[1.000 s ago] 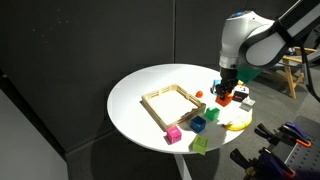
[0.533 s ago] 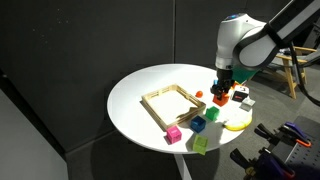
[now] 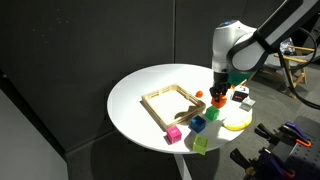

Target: Put the orange onto the green block

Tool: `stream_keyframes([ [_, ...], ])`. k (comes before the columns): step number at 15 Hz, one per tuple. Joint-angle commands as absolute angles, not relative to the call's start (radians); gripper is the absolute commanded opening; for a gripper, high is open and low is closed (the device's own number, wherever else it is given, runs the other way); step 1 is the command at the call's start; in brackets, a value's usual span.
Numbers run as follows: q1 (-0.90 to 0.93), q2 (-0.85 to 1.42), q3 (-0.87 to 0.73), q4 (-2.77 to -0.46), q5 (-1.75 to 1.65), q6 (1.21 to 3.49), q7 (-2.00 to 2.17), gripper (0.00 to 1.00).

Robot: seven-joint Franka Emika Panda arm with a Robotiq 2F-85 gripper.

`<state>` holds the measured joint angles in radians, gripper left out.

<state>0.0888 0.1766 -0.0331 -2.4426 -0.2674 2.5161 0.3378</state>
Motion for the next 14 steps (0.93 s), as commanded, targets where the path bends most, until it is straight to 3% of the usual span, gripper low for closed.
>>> stream_keyframes([
  [1,0.089,0.227,-0.044,-2.401,-0.292,2.517,0.346,0.24],
  [14,0.116,0.326,-0.065,-2.338,-0.286,2.528,0.342,0.24],
])
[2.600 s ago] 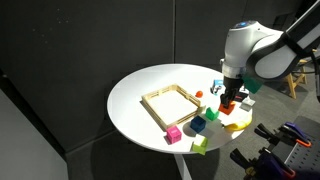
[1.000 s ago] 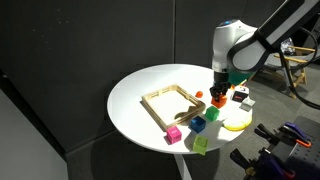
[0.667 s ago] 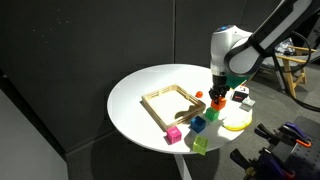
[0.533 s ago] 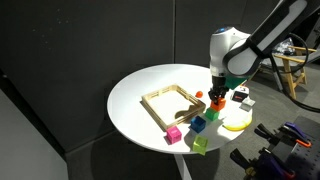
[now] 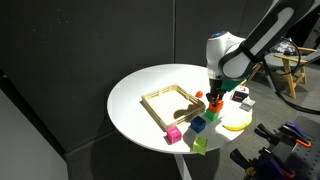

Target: Put the orange onto the green block

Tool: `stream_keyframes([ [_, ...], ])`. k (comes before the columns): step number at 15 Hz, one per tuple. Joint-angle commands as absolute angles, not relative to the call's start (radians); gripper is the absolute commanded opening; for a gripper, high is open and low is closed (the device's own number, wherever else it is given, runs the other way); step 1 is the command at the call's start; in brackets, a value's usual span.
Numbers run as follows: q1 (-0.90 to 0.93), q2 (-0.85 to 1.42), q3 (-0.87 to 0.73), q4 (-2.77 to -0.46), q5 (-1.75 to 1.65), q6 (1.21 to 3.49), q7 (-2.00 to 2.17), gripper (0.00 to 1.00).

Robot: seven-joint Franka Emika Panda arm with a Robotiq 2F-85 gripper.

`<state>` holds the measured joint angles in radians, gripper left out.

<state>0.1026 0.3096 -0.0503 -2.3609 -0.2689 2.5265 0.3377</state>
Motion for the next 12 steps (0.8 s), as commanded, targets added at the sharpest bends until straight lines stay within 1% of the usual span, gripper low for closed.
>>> stream_keyframes([
  [1,0.118,0.33,-0.067,-2.336,-0.286,2.529,0.342,0.24],
  [5,0.121,0.34,-0.069,-2.333,-0.282,2.528,0.336,0.24],
  [6,0.122,0.341,-0.07,-2.333,-0.282,2.528,0.335,0.74],
  [7,0.121,0.339,-0.069,-2.335,-0.28,2.527,0.331,0.75],
  [9,0.121,0.334,-0.068,-2.339,-0.278,2.526,0.327,0.88],
  [10,0.121,0.33,-0.068,-2.343,-0.278,2.526,0.325,0.97],
  [11,0.12,0.326,-0.067,-2.345,-0.276,2.524,0.324,1.0],
  [12,0.121,0.321,-0.067,-2.349,-0.276,2.523,0.324,1.0],
])
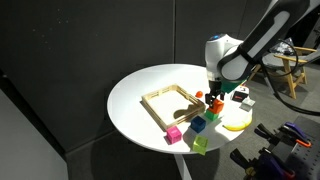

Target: Put the orange onto the green block

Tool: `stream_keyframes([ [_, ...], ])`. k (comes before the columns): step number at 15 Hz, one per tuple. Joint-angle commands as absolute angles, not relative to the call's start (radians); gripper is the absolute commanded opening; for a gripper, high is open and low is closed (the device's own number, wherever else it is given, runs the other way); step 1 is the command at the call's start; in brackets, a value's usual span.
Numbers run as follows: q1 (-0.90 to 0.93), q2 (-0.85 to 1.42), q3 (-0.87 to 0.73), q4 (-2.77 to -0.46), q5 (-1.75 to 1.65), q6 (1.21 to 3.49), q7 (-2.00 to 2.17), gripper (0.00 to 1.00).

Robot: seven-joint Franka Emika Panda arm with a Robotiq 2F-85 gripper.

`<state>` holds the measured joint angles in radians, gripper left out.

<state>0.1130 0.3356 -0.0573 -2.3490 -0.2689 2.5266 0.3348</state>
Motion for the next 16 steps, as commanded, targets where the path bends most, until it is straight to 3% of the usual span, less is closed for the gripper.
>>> stream_keyframes([
  [1,0.12,0.312,-0.066,-2.356,-0.273,2.519,0.322,1.0],
  [16,0.068,-0.001,0.012,-2.578,-0.072,2.508,0.064,1.0],
])
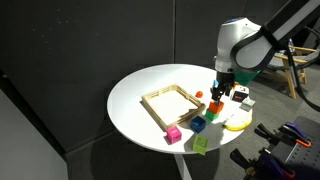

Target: Put the orange onto the green block

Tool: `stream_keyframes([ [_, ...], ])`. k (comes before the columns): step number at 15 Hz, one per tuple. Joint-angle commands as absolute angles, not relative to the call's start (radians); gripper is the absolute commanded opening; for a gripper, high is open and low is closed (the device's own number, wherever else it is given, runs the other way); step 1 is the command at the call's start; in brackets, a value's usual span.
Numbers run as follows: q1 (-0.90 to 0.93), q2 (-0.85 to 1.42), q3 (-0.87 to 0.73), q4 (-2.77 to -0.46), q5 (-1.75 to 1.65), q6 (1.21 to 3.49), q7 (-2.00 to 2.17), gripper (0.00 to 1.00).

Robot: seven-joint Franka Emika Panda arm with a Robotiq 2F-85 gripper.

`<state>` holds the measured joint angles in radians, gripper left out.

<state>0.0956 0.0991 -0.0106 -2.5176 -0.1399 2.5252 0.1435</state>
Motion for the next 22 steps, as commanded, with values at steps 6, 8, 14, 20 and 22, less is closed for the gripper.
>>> stream_keyframes([
  [6,0.054,-0.146,0.002,-2.616,-0.015,2.435,0.028,1.0],
  [8,0.046,-0.191,0.003,-2.624,-0.029,2.403,0.043,1.0],
  [14,0.012,-0.319,0.006,-2.643,-0.067,2.271,0.067,1.0],
  [20,-0.02,-0.42,0.002,-2.657,-0.096,2.156,0.059,1.0],
  [22,-0.027,-0.449,0.0,-2.665,-0.106,2.127,0.05,1.0],
])
